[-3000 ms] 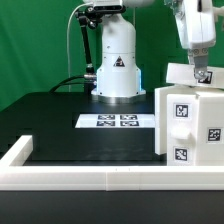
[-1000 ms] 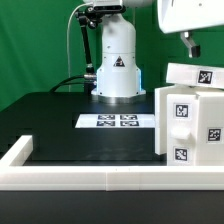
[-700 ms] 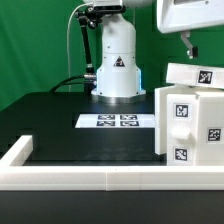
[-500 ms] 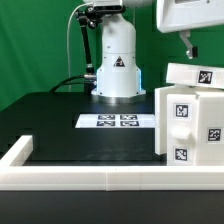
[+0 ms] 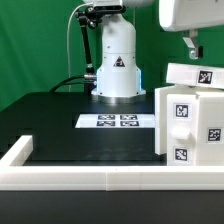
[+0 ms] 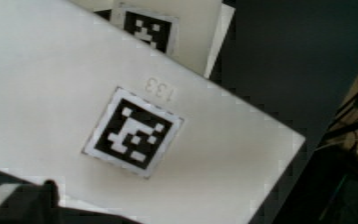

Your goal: Assemble cabinet

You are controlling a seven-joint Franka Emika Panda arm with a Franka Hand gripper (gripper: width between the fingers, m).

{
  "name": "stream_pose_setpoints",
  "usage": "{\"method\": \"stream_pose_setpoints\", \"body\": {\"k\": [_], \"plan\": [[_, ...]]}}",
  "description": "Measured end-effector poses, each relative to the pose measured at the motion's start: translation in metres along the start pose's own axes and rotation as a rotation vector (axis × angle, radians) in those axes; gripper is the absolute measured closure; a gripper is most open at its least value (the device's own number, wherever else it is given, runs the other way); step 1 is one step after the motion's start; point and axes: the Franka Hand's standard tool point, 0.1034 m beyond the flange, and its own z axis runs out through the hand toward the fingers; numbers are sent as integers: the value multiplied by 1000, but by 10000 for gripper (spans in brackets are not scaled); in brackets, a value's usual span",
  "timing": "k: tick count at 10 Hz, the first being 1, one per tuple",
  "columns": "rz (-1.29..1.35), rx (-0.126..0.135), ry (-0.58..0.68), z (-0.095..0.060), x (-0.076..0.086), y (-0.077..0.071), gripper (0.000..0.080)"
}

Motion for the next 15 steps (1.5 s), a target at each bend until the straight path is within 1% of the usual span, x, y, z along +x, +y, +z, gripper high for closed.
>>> {"method": "stream_pose_setpoints", "body": {"k": [1,2,6,8,9,11,14,15], "plan": [[-84,-1,-27,3,0,-2,3],[-178,-9,-32,4,0,-2,3],[-418,-9,-35,4,-2,4,3],[-587,-9,-36,6,-3,9,3],[-636,-16,-26,7,-5,12,3],[-782,-18,-33,9,-9,20,3],[-911,-21,-37,17,-18,30,3],[-909,-22,-38,19,-19,31,3]]}}
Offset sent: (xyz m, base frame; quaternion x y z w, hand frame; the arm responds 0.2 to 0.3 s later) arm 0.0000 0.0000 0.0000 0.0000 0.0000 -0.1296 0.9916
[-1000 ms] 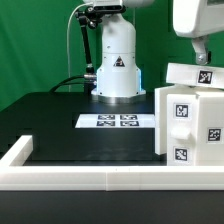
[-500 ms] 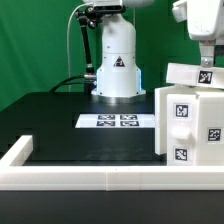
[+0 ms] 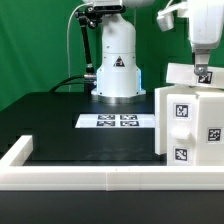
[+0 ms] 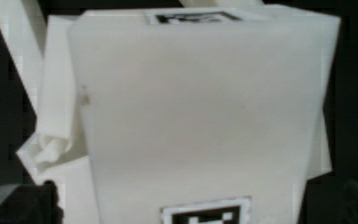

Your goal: Assemble cabinet

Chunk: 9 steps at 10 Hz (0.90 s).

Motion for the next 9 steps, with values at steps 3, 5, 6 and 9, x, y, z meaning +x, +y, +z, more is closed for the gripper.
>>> {"method": "stream_pose_setpoints", "body": {"k": [3,5,6,9], "plan": [[17,5,-3,5,-3,0,3],[24,8,-5,7,-3,0,120],[26,9,-6,8,-4,0,230],[41,9,-6,8,-6,1,229]]}}
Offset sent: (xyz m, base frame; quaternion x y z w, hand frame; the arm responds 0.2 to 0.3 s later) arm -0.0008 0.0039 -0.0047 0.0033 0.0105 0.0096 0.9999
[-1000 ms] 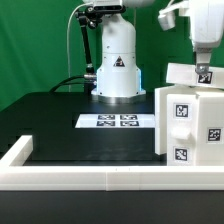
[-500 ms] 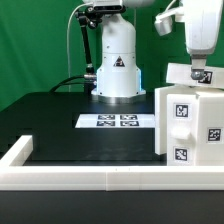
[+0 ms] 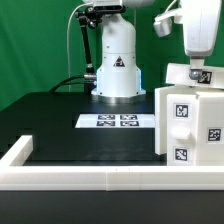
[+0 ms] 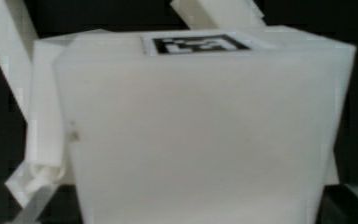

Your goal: Assemble cabinet

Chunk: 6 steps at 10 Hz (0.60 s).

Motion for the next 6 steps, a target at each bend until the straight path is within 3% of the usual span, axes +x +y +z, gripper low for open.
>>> {"method": "stream_pose_setpoints", "body": {"k": [6], "plan": [[323,0,0,0,0,0,229]]}}
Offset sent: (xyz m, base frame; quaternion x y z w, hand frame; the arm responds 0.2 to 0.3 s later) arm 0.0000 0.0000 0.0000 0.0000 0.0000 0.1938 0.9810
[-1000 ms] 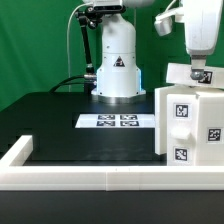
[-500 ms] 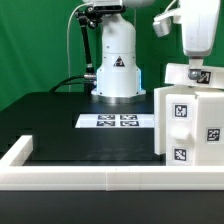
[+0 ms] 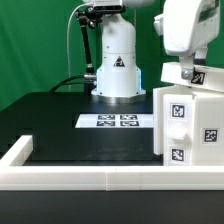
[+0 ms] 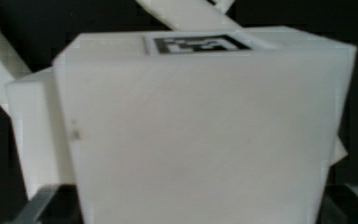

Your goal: Assemble cabinet

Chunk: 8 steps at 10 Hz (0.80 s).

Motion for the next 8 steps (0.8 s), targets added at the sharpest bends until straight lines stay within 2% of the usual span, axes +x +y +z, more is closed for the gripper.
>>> {"method": "stream_pose_setpoints", "body": {"k": [4,6,7,8], "plan": [[351,-7,8,1,2,-1,228],[514,-47,58,4,3,-2,228],[583,-61,79,4,3,-2,229],[658,-61,92,4,3,-1,229]]}}
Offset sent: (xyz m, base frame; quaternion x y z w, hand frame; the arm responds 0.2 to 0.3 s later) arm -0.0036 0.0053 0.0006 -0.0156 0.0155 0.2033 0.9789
